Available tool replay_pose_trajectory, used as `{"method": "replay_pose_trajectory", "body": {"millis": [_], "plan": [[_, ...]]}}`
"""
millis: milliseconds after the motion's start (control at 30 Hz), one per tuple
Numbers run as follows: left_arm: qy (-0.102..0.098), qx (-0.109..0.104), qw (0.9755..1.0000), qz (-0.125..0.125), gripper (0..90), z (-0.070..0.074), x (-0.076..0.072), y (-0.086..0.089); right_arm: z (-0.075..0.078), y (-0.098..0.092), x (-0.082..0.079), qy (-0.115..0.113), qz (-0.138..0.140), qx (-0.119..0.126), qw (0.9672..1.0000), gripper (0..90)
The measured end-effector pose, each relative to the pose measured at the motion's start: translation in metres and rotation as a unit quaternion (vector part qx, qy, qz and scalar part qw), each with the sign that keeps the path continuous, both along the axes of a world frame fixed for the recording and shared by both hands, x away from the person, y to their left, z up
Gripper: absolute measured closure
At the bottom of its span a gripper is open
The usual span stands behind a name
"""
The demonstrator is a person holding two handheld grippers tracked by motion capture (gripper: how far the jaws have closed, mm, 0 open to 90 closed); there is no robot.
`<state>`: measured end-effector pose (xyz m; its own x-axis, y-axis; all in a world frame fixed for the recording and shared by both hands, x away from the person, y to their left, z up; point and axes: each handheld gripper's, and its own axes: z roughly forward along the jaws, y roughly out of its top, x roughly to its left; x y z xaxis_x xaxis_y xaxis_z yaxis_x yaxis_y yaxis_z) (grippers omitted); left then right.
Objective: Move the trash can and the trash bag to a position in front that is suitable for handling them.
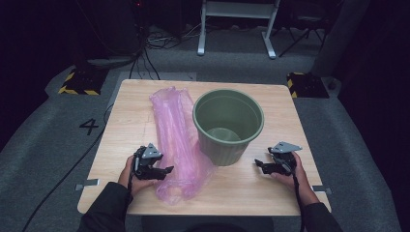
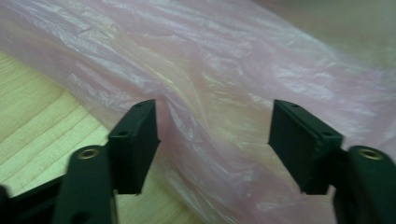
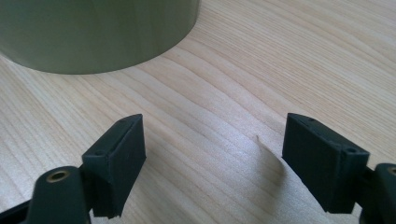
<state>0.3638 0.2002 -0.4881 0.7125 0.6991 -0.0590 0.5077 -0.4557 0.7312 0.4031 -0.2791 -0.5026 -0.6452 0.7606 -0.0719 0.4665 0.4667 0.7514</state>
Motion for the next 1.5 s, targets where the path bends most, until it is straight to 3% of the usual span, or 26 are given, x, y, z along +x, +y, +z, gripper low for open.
{"method": "replay_pose_trajectory", "body": {"millis": [67, 133, 467, 567, 600, 667, 700, 833, 1200, 1500], "plan": [[-0.008, -0.012, 0.9998, 0.01, 24.5, 0.003, -0.003, 0.005, 0.0, 0.0, 0.0, 0.001, -0.001, 0.001, 1.0, 21.3], [-0.005, -0.009, 0.9997, 0.02, 24.2, 0.005, -0.007, 0.007, 0.0, 0.0, 0.0, 0.001, -0.001, 0.001, 1.0, 21.3], [-0.009, -0.002, 0.9998, 0.02, 23.9, 0.003, -0.022, 0.007, 0.0, 0.0, 0.0, 0.003, -0.002, 0.002, 1.0, 21.3], [-0.008, -0.009, 0.9998, 0.016, 29.0, 0.002, -0.021, 0.003, 0.0, 0.0, 0.001, 0.003, -0.001, 0.002, 1.0, 21.3], [-0.005, -0.011, 0.9999, 0.011, 37.4, 0.002, -0.021, 0.0, 0.0, 0.0, 0.0, 0.003, -0.001, 0.002, 1.0, 21.3], [-0.003, 0.002, 0.9999, 0.01, 44.6, 0.0, -0.02, -0.005, 0.0, 0.0, 0.001, 0.003, -0.001, 0.002, 1.0, 21.3], [-0.002, 0.005, 1.0, 0.006, 54.9, 0.0, -0.02, -0.007, 0.0, 0.0, 0.001, 0.003, -0.001, 0.002, 1.0, 21.3], [-0.001, 0.002, 0.9998, -0.018, 63.8, -0.001, -0.022, -0.015, 0.0, 0.0, 0.001, 0.003, 0.0, 0.002, 1.0, 21.3], [-0.005, 0.014, 0.9993, -0.034, 65.4, -0.001, -0.025, -0.02, 0.0, 0.0, 0.001, 0.004, 0.002, 0.003, 1.0, 21.3], [0.004, 0.02, 0.9982, -0.056, 67.9, -0.005, -0.029, -0.031, 0.0, 0.0, 0.001, 0.004, 0.002, 0.003, 1.0, 21.3]]}}
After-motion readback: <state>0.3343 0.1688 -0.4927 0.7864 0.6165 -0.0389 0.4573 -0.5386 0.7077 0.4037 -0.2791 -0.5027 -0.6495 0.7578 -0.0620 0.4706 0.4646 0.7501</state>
